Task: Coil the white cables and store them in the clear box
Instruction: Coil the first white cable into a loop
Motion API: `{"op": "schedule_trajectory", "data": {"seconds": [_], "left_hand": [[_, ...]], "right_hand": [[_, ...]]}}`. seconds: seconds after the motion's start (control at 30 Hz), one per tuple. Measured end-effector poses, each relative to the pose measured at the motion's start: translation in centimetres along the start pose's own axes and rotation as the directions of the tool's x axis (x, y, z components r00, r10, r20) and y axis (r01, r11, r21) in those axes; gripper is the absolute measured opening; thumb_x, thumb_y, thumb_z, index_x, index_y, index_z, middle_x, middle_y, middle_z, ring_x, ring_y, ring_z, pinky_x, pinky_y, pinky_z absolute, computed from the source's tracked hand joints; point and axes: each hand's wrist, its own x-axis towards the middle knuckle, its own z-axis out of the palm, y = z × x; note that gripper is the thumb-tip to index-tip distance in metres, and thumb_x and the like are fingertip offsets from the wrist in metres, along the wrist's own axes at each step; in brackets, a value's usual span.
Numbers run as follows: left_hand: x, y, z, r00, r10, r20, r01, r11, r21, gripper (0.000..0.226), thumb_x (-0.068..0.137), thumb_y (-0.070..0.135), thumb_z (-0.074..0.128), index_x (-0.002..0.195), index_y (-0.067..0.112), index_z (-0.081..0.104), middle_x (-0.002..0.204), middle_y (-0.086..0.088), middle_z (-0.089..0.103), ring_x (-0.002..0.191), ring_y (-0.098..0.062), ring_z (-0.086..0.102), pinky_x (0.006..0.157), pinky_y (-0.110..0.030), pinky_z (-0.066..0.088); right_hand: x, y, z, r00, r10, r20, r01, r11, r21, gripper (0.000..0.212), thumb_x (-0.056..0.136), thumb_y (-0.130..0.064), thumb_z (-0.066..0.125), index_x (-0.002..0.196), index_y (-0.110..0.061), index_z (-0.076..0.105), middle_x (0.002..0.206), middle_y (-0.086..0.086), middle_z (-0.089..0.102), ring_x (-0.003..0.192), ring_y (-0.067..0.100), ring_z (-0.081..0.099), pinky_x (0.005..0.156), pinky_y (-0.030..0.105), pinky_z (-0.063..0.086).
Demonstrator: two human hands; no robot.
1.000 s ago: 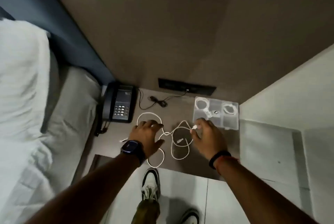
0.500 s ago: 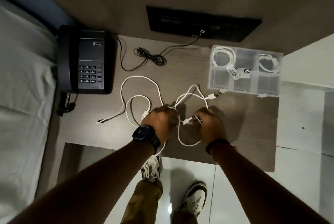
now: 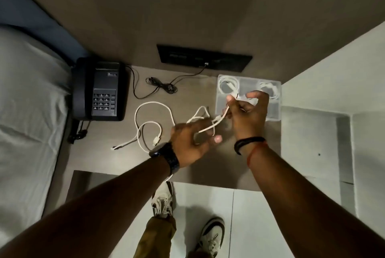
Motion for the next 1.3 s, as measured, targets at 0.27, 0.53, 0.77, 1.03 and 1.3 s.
{"op": "schedule_trajectory", "data": {"seconds": [0.27,0.53,0.77,1.03,1.3], "left_hand": [[0.4,13.4,-9.3,0.979,0.063,-0.193,-0.079,0.994,-0.074,0.044,0.088,0.056,0.034,0.057,0.027,0.047,0.047,0.010,0.047,0.049,-0.005,0.045,0.055,-0.028,0.040],[-1.0,31.5,-24.0,0.883,0.325,-0.339,-0.323,0.944,0.066,0.041,0.091,0.056,0.036,0.060,0.041,0.056,0.048,0.015,0.052,0.046,0.000,0.045,0.054,-0.028,0.037],[-4.1,44.5,-33.5,0.698,0.440,-0.565,-0.427,0.889,0.164,0.063,0.084,0.067,0.032,0.051,0.015,0.041,0.046,0.006,0.035,0.044,-0.014,0.033,0.051,-0.032,0.031],[-8.9,56.9,-37.7,0.617,0.461,-0.638,-0.665,0.739,-0.109,0.061,0.091,0.054,0.044,0.040,0.020,0.039,0.041,0.010,0.035,0.044,-0.012,0.032,0.051,-0.026,0.029],[-11.7,59.4,-38.1,0.646,0.412,-0.643,-0.554,0.832,-0.024,0.061,0.085,0.053,0.052,0.041,0.021,0.026,0.036,0.011,0.024,0.037,-0.011,0.019,0.043,-0.021,0.020]], "right_hand": [[-0.7,-17.1,-3.1,0.977,-0.210,0.028,0.208,0.928,-0.309,0.032,0.085,-0.009,0.063,0.110,-0.022,0.049,0.083,0.002,0.054,0.076,0.020,0.061,0.084,0.037,0.053],[-4.4,-38.6,-4.9,0.873,-0.201,0.444,0.290,0.947,-0.141,0.049,0.096,-0.044,0.040,0.074,-0.010,0.069,0.077,-0.003,0.070,0.076,0.003,0.066,0.076,0.014,0.047],[-8.2,-55.4,-7.5,0.755,-0.251,0.606,0.243,0.965,0.096,0.045,0.094,-0.037,0.049,0.056,-0.015,0.042,0.040,-0.008,0.023,0.030,0.007,0.019,0.036,0.016,0.022],[-17.1,-66.5,-9.4,0.178,-0.243,0.954,0.047,0.970,0.238,0.055,0.087,-0.056,0.044,0.052,-0.014,0.043,0.041,-0.004,0.017,0.034,0.010,0.013,0.038,0.019,0.012],[-20.5,-74.7,-11.6,0.583,-0.758,0.292,0.129,0.441,0.888,0.008,0.087,-0.013,0.053,0.087,-0.020,0.048,0.058,-0.002,0.040,0.042,0.011,0.030,0.042,0.022,0.027]]}}
